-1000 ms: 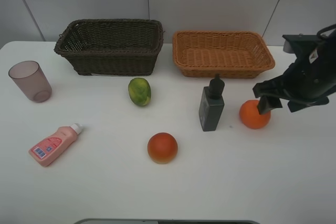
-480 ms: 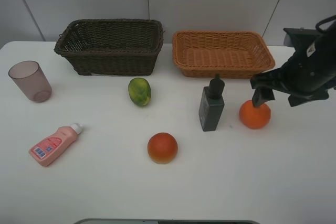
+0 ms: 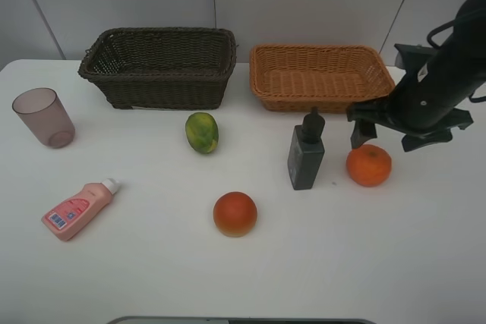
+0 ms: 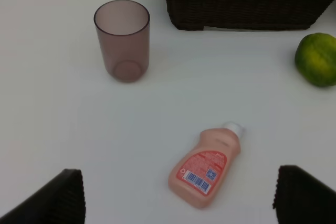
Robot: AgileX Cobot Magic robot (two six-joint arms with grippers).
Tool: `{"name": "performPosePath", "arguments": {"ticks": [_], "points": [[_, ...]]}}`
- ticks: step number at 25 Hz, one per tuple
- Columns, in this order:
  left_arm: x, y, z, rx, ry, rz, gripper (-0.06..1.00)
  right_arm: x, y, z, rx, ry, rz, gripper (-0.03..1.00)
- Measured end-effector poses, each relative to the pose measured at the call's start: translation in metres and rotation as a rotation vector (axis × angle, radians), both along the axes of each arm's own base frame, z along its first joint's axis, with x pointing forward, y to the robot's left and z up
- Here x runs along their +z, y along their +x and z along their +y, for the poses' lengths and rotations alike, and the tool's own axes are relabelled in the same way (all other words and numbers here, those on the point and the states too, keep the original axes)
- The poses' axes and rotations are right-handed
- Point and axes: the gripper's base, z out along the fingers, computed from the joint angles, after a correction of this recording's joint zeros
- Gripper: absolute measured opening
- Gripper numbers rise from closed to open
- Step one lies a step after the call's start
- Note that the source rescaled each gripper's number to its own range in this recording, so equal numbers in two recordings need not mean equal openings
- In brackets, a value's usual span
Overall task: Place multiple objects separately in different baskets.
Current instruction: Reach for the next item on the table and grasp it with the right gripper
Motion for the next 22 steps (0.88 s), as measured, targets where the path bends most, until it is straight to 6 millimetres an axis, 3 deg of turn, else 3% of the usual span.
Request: {"name": "performPosePath", "arguments": {"ticks": [4, 11, 22], "points": [[0.000, 0.000, 0.000, 0.000, 0.000, 0.000, 0.92, -0.006, 0.010, 0.003, -0.001, -0.006, 0.021, 0.80], [0.000, 0.000, 0.000, 0.000, 0.000, 0.000, 0.92, -0.014, 0.013, 0.003, -0.003, -0.019, 0.066, 0.97], [0.000, 0.000, 0.000, 0.000, 0.000, 0.000, 0.92, -0.031, 0.017, 0.004, -0.003, -0.029, 0.108, 0.98]]}}
